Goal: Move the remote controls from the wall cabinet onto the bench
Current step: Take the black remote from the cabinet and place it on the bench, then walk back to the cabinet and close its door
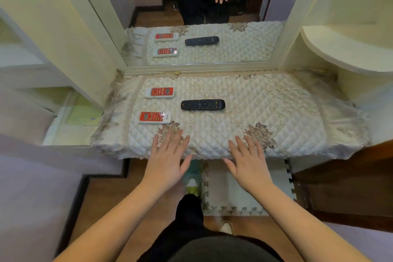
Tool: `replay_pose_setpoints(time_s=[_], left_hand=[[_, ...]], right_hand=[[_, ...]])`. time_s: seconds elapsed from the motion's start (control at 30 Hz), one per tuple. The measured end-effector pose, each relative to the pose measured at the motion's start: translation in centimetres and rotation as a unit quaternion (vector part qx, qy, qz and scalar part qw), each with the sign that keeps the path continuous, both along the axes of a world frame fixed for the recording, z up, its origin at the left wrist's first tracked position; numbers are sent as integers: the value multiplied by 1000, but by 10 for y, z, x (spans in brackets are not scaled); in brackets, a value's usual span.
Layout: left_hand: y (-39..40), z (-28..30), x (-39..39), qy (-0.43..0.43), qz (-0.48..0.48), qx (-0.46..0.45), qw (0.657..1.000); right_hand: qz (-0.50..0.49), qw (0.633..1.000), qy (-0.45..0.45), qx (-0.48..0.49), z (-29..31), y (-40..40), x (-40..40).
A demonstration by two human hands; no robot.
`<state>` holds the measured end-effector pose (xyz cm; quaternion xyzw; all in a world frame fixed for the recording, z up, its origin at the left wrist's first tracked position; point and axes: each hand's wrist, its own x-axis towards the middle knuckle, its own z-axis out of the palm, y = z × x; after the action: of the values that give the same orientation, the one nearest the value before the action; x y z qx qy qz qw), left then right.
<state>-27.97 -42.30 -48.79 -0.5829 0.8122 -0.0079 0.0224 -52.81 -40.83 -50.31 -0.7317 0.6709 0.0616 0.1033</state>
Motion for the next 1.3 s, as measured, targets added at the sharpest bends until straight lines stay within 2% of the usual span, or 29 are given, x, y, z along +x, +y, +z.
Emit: replay_pose_setpoints(time_s=[0.2,0.43,0.63,0.8,0.93,1.1,1.3], left_hand=[[44,19,13,-8,60,1,998],[101,22,36,20,118,10,993],[151,35,93,57,184,15,981],[205,43,166,40,234,14,971],[259,41,218,44,317,16,947],[326,47,260,54,442,3,895],[385,45,283,74,539,5,839]], right_hand=[[29,999,-15,-20,18,27,4],[88,994,-23,-63,28,55,46],[141,987,-34,-74,38,76,120],[211,973,-51,-79,47,95,202],[282,953,-63,-92,55,115,266],[381,920,-48,-82,55,144,340],[512,855,-42,-78,56,166,414]])
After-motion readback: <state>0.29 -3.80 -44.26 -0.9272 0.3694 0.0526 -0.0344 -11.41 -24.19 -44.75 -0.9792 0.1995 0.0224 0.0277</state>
